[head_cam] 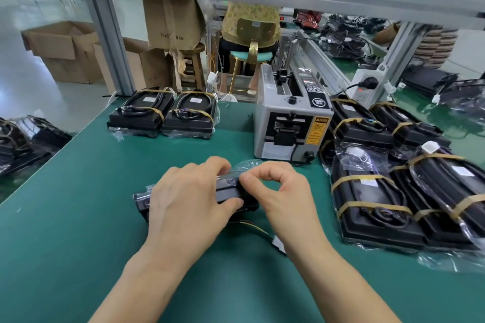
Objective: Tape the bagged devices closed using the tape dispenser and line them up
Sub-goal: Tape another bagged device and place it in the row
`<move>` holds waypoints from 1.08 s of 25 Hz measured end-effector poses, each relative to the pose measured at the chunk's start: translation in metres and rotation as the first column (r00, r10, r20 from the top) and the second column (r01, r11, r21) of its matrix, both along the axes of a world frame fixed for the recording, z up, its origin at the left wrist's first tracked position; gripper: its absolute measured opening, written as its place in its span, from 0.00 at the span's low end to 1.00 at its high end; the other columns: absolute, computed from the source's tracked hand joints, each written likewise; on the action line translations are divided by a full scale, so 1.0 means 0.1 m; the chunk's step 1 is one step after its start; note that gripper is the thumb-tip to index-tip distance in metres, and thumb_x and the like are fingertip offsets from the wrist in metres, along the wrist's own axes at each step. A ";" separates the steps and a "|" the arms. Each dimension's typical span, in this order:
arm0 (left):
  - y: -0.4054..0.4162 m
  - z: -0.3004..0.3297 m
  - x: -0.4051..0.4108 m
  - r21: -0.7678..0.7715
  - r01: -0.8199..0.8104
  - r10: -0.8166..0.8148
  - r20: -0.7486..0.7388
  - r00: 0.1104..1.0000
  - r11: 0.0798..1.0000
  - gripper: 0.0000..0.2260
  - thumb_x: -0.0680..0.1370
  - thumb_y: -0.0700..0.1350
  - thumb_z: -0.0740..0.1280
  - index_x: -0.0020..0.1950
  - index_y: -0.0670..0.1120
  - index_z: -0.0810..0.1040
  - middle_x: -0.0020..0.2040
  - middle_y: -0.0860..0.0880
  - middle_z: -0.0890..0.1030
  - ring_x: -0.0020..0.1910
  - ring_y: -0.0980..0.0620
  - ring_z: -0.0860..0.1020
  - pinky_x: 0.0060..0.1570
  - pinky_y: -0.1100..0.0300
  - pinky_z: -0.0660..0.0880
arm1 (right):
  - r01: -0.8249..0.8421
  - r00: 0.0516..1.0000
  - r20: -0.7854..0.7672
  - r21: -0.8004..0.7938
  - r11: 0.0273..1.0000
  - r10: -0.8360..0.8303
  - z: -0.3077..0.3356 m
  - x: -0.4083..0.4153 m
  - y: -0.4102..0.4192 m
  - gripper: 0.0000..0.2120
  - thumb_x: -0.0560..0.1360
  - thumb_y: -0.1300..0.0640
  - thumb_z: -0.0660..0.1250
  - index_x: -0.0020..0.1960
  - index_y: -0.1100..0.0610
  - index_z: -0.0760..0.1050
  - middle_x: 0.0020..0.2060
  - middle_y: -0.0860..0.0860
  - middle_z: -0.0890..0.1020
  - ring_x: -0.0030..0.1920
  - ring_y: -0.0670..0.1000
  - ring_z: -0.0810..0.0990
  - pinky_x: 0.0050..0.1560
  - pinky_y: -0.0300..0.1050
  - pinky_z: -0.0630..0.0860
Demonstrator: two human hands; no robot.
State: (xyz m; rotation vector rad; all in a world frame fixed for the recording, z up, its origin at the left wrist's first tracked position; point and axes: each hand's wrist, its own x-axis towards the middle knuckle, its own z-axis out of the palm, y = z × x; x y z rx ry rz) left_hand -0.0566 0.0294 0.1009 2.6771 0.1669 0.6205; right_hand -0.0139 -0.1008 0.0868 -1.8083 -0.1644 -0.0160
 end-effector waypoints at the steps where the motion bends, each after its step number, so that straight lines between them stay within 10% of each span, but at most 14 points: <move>1: 0.00 -0.02 0.00 -0.030 -0.009 0.009 0.001 1.000 1.000 0.18 0.64 0.57 0.74 0.50 0.56 0.74 0.41 0.55 0.81 0.41 0.47 0.76 0.36 0.58 0.60 | 0.006 1.000 -0.003 0.004 1.000 -0.006 -0.01 -0.03 0.03 0.07 0.69 0.56 0.74 0.36 0.46 0.79 0.45 0.42 0.80 0.48 0.35 0.76 0.55 0.38 0.70; 11: 0.00 -0.08 -0.01 -0.104 0.010 -0.006 0.036 0.999 0.995 0.19 0.64 0.58 0.71 0.50 0.55 0.70 0.43 0.55 0.82 0.42 0.47 0.76 0.38 0.56 0.65 | 0.030 0.997 -0.073 0.096 0.995 -0.023 -0.08 -0.06 0.19 0.09 0.72 0.58 0.69 0.39 0.44 0.80 0.48 0.40 0.79 0.54 0.47 0.79 0.63 0.62 0.70; 27: 0.00 -0.07 -0.01 -0.043 0.001 0.002 0.061 0.998 0.999 0.18 0.64 0.58 0.72 0.50 0.57 0.71 0.42 0.55 0.80 0.43 0.49 0.75 0.38 0.58 0.60 | -0.021 0.997 -0.076 0.083 0.996 0.027 -0.16 0.03 0.08 0.13 0.76 0.60 0.63 0.42 0.44 0.80 0.49 0.42 0.82 0.55 0.47 0.79 0.67 0.58 0.67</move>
